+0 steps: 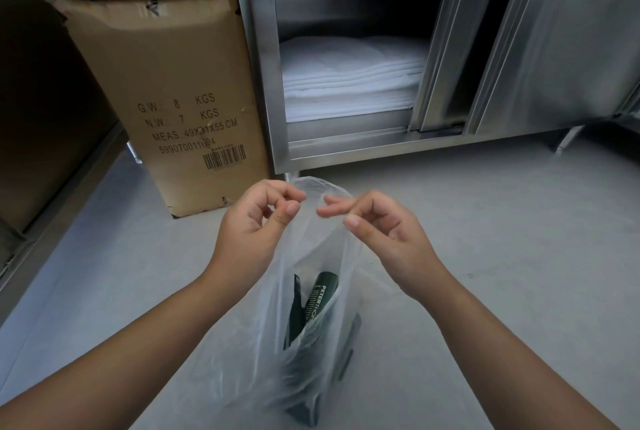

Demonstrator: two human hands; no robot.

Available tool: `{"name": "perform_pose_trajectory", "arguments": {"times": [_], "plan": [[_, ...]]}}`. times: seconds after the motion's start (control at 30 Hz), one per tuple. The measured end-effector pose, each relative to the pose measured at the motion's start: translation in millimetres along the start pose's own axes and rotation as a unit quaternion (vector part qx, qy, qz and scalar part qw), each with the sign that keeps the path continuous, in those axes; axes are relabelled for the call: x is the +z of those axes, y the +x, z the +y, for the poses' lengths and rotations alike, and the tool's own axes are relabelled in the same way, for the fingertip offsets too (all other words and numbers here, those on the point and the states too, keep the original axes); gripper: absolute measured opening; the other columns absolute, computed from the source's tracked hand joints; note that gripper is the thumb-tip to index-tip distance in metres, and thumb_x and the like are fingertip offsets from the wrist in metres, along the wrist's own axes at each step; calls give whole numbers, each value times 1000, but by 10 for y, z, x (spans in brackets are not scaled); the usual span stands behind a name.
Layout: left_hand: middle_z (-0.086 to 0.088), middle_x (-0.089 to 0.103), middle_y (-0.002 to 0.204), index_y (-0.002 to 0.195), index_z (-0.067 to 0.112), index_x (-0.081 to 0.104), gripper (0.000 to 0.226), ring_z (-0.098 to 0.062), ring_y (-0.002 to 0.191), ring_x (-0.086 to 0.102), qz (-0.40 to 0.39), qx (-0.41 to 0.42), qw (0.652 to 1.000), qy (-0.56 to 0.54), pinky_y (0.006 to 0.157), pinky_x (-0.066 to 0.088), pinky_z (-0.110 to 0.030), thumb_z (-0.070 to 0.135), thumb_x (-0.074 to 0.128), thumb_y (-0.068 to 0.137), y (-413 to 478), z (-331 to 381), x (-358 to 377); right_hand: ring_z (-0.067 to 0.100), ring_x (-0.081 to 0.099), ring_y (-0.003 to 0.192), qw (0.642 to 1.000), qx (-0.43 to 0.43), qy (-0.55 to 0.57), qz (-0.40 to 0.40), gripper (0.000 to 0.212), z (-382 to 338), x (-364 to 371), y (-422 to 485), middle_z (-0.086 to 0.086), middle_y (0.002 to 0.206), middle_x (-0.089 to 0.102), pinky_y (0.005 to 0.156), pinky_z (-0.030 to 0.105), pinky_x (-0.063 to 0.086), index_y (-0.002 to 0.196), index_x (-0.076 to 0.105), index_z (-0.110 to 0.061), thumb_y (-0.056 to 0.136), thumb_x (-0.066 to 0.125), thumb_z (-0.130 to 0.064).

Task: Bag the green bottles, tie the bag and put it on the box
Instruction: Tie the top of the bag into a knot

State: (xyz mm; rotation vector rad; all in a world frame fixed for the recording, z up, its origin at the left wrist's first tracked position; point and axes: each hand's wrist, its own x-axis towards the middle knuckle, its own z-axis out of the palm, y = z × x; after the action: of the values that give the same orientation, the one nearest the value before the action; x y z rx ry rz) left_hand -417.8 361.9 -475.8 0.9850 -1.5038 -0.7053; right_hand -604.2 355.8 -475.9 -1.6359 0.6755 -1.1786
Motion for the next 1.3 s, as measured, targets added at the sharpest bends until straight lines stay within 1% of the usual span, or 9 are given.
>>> {"name": "perform_pose_trajectory", "arguments": {"times": [0.13, 0.23, 0.33, 0.43, 0.53, 0.77, 0.97, 1.13, 1.3], "plan": [[4, 69, 67, 72, 12, 51, 19, -16, 81, 68, -34, -23, 997, -66, 78, 51, -24, 25, 55, 86, -57, 43, 49, 20, 68, 89, 1000, 8, 27, 4, 10, 42, 106, 20, 1, 74, 70, 86, 24, 50, 78, 50, -9, 88, 47, -9], [0, 65, 54, 71, 9, 47, 18, -21, 62, 66, -29, -57, 994, -93, 70, 54, -27, 23, 51, 81, -77, 81, 86, 18, 63, 67, 999, 18, 23, 20, 14, 78, 176, 32, -1, 61, 64, 75, 24, 52, 77, 48, -10, 90, 44, -8], [0, 57, 44, 71, 8, 45, 22, -17, 43, 57, -15, -106, 988, -108, 59, 51, -27, 28, 51, 79, -99, 93, 106, 15, 55, 53, 998, 42, 25, 39, 19, 101, 226, 34, -3, 53, 56, 60, 20, 50, 76, 46, -10, 93, 41, -4], [3, 46, 39, 70, 7, 45, 25, -11, 32, 38, -26, -157, 979, -131, 45, 37, -26, 30, 52, 76, -126, 77, 144, 9, 45, 45, 996, 70, 19, 45, 21, 121, 266, 26, -5, 47, 50, 47, 18, 42, 75, 45, -12, 94, 41, -6], [7, 38, 40, 67, 9, 44, 25, -5, 33, 29, -52, -194, 968, -151, 44, 28, -23, 31, 52, 75, -138, 36, 182, 4, 38, 42, 994, 91, 20, 48, 20, 154, 301, 8, -8, 42, 46, 45, 14, 35, 75, 46, -13, 94, 42, -7], [10, 39, 45, 70, 8, 44, 24, -3, 42, 31, -102, -204, 960, -162, 46, 33, -15, 21, 41, 90, -137, -76, 222, 4, 37, 47, 994, 92, 7, 54, 17, 189, 330, -1, -10, 47, 44, 48, 17, 33, 77, 46, -12, 93, 45, -9], [9, 51, 60, 79, 9, 51, 8, -6, 57, 45, -112, -197, 959, -171, 61, 40, -20, 15, 47, 83, -133, -166, 181, 5, 38, 49, 995, 91, 13, 42, 16, 193, 298, -10, -11, 48, 46, 51, 18, 34, 77, 47, -13, 92, 46, -8], [6, 59, 59, 82, 7, 57, 17, -8, 62, 55, -117, -168, 970, -134, 68, 46, -20, -1, 44, 89, -146, -136, 196, -1, 51, 51, 995, 93, 38, 23, 12, 177, 286, -7, -7, 54, 58, 53, 11, 41, 82, 47, -10, 91, 46, -2], [4, 64, 63, 85, 7, 62, 20, -11, 65, 61, -123, -149, 975, -112, 70, 49, -20, -4, 46, 88, -151, -110, 181, 8, 51, 58, 994, 97, 22, 34, 12, 206, 238, -18, 0, 62, 54, 55, 14, 42, 93, 53, -13, 85, 57, -5]]}}
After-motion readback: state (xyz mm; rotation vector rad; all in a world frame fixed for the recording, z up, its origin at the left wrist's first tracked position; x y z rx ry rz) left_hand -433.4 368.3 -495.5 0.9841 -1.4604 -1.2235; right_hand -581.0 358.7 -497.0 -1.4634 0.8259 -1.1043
